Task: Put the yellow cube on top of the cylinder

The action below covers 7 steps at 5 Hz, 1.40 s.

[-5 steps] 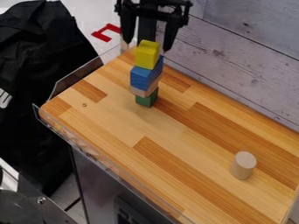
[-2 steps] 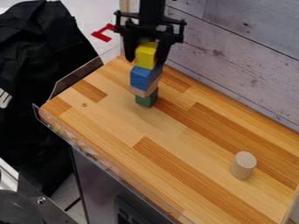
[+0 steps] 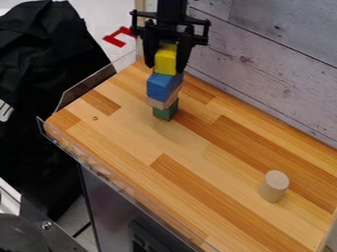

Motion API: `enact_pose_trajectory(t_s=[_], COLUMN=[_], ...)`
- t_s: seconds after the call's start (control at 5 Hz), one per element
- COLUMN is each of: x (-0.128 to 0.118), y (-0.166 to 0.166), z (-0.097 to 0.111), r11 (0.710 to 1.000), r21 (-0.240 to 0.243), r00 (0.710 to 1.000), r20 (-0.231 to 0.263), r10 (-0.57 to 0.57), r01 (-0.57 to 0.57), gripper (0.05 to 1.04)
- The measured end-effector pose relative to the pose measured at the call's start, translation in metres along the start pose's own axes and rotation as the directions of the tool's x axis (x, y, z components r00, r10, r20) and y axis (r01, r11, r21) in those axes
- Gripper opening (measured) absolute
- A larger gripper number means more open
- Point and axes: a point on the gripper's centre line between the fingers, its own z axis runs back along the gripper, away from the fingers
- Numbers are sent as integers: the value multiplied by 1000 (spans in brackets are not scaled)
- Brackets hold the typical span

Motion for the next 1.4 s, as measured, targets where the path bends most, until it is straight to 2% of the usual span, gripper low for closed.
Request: enact_pose_trajectory(t_s=[0.2,0.4,0.8,1.0,1.2,1.4], x=[-2,-19,-62,-70,-68,-70], y=[-12,-63,-124,-132,-140,-147], z=[21,49,2,-16,-37,-60], r11=[999,981,927,909,897,875], r21=[22,52,37,56,54,65], r00=[997,969,925,910,898,877], r20=[69,153,58,18,-2,-65], r10=[-38,-192,-375,-414,-439,-476], r01=[36,186,373,412,439,480], gripper=[583,583,583,583,583,583])
